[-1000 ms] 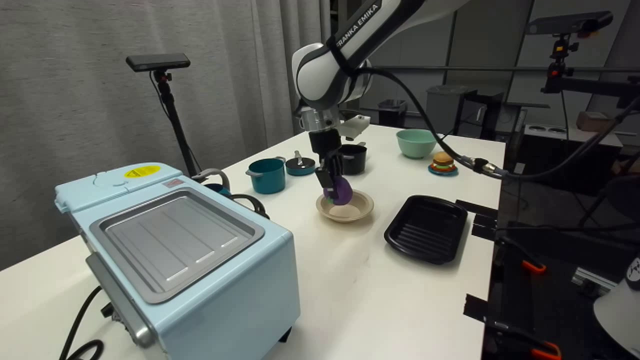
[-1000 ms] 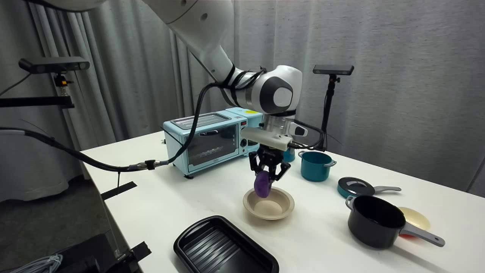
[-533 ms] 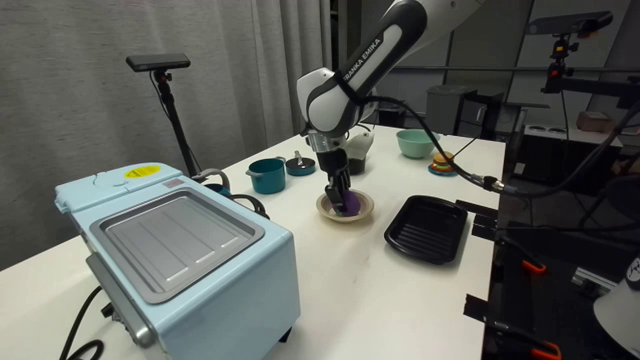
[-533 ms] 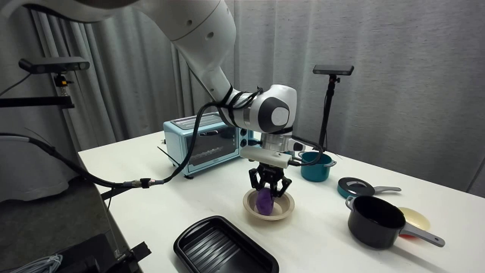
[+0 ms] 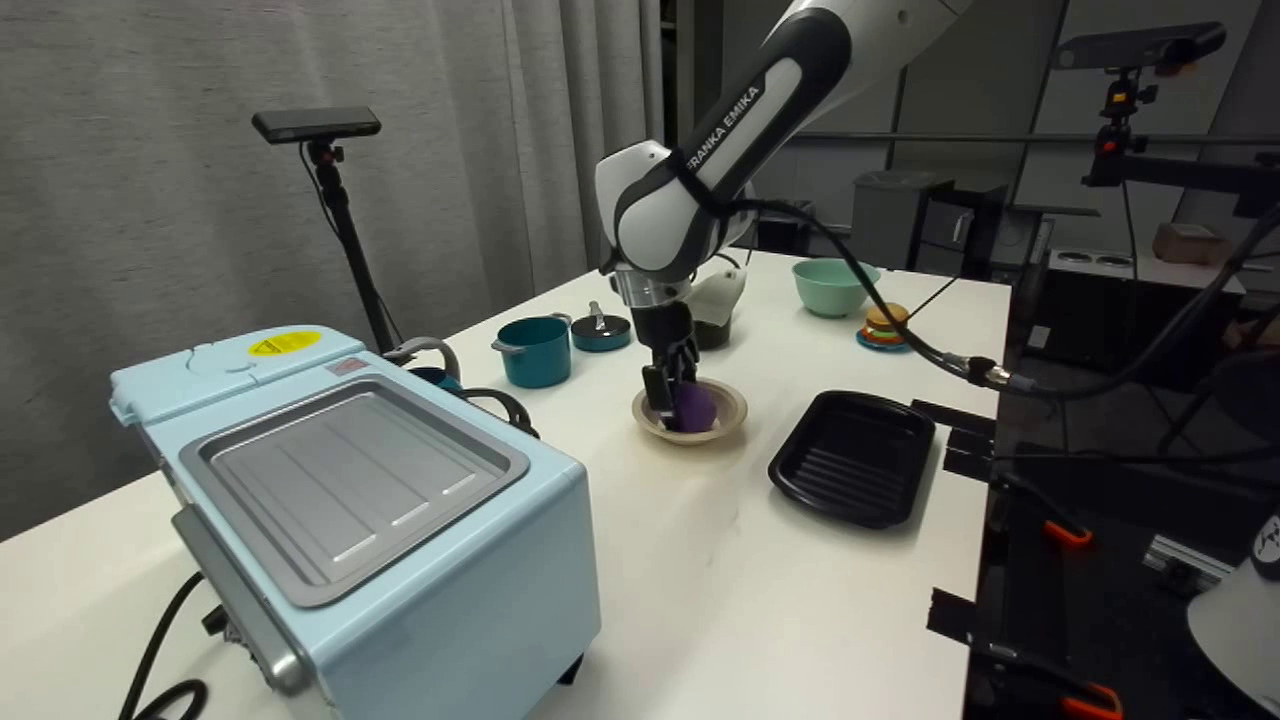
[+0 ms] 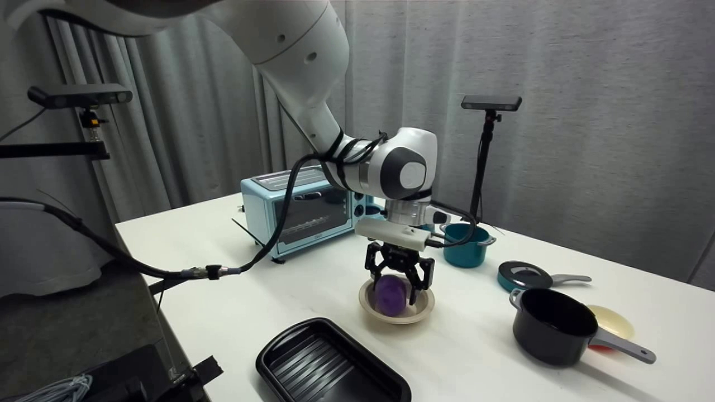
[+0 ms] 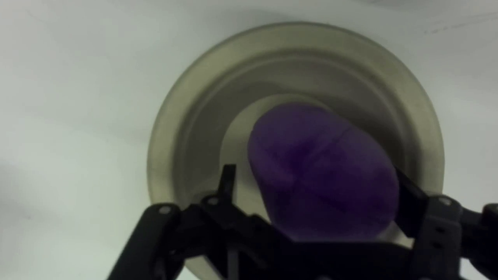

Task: Put the purple plush toy on the bowl

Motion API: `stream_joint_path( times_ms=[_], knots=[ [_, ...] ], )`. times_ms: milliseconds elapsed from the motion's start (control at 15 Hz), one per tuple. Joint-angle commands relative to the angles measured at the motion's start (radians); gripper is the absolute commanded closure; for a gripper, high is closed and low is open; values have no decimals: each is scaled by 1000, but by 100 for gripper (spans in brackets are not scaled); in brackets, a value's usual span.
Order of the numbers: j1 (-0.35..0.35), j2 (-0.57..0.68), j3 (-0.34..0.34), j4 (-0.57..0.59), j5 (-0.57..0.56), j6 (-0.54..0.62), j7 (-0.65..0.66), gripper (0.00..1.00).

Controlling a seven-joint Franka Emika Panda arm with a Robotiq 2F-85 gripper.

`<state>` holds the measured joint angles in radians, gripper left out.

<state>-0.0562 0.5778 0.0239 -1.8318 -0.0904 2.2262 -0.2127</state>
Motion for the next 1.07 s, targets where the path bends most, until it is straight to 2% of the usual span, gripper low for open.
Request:
stream_joint_path(
  times_ms=[0, 467, 1000],
  knots=[
    [-3, 6, 2, -9, 17, 52, -2, 0],
    [-11, 16, 13, -20, 52, 128, -7, 0],
    [1, 18, 2, -8, 37, 108, 0, 0]
  ],
)
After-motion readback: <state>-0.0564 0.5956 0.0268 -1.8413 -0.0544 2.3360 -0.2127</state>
